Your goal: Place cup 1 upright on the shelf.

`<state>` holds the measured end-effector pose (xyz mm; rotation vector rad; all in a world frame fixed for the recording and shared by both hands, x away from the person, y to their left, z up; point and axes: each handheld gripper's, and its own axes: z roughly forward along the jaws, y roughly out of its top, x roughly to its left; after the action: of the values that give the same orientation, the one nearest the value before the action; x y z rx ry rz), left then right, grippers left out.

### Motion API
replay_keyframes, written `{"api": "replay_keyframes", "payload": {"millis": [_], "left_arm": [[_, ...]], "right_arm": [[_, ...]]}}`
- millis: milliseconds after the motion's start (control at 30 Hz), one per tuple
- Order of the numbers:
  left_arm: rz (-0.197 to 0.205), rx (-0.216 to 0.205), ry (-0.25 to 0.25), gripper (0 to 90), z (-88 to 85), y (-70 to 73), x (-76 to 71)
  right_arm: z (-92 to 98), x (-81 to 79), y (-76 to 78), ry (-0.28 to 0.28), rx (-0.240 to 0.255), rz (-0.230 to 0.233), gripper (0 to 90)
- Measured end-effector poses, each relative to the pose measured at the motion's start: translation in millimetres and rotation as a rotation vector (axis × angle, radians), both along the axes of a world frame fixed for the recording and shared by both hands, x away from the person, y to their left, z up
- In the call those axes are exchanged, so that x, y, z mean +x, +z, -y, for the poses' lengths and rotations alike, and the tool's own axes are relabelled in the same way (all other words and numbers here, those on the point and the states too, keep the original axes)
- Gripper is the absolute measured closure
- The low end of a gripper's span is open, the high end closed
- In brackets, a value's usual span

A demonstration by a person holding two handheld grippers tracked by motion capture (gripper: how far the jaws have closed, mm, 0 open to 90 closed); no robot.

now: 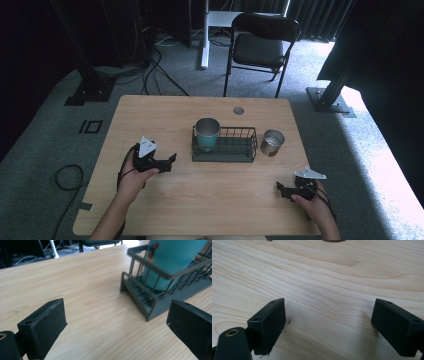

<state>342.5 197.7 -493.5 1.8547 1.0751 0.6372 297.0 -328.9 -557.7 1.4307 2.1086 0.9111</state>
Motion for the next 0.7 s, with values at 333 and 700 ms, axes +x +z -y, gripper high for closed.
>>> {"api": "replay_keyframes", "payload": {"millis": [333, 700], "left_arm": [[-0.023, 0.013, 0.033, 3.1, -23.2, -6.7, -5.1], [-0.056, 0.014, 0.069, 3.2, -50.8, -13.9, -17.5]], "right_arm": [[0.0, 0.0, 0.0, 0.000, 0.000, 0.000, 11.8], [0.0, 0.0, 0.0, 0.000, 0.000, 0.000, 11.8]]}}
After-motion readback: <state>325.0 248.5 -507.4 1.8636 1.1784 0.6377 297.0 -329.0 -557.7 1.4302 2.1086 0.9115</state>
